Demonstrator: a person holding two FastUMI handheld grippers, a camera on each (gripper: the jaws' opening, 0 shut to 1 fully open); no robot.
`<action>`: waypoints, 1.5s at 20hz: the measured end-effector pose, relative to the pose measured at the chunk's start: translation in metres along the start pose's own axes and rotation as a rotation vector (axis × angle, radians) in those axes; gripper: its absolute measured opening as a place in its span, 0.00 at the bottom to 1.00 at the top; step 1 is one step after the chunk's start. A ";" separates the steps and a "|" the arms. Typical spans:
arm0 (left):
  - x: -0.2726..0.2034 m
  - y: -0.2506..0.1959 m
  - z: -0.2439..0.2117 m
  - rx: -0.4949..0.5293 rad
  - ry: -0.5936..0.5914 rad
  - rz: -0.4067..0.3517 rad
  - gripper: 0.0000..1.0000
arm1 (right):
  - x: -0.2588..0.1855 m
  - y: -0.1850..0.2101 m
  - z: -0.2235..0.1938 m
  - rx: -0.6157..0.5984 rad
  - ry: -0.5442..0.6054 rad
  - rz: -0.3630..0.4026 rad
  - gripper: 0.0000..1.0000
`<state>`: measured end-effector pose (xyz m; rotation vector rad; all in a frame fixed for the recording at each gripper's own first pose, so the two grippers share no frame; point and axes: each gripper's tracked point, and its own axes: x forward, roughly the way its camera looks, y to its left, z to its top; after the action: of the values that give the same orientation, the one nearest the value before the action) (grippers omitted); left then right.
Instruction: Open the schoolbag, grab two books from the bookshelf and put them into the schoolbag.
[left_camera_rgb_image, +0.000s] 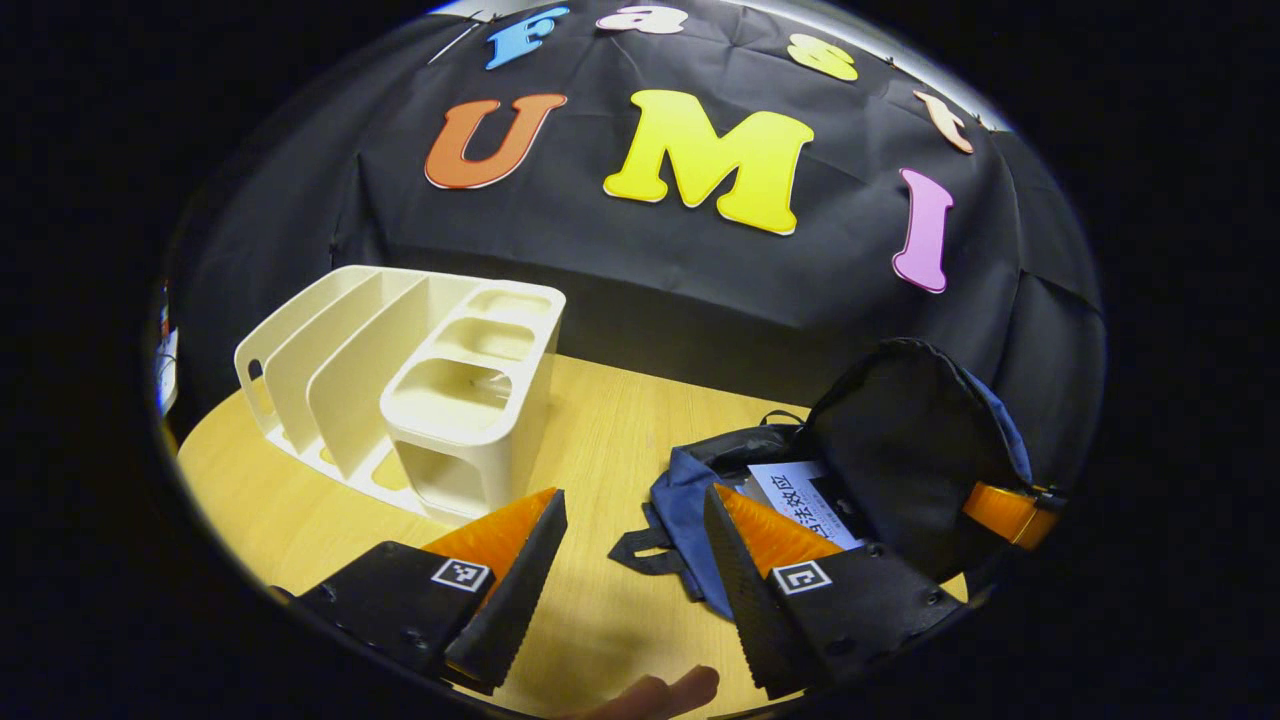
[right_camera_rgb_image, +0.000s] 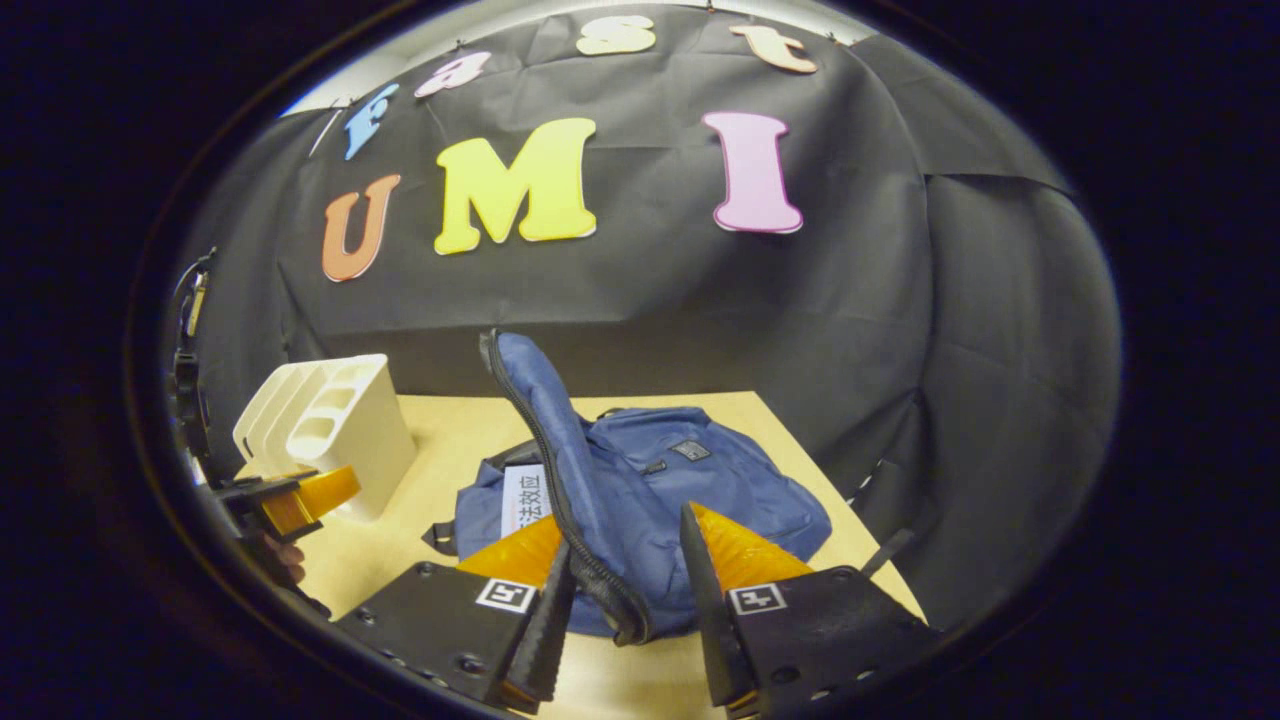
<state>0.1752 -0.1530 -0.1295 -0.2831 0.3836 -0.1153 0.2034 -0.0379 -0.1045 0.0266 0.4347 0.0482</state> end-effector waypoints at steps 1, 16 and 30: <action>-0.006 0.006 0.000 0.022 -0.002 0.007 0.87 | -0.006 0.001 -0.001 -0.008 -0.011 -0.004 0.64; -0.163 0.065 0.008 0.142 -0.205 0.081 0.96 | -0.134 0.007 -0.020 -0.016 -0.224 0.007 0.98; -0.241 0.072 0.020 0.251 -0.335 0.086 0.96 | -0.221 -0.007 -0.036 -0.053 -0.377 -0.019 0.92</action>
<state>-0.0351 -0.0403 -0.0480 -0.0348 0.0463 -0.0291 -0.0115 -0.0556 -0.0442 -0.0205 0.0569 0.0351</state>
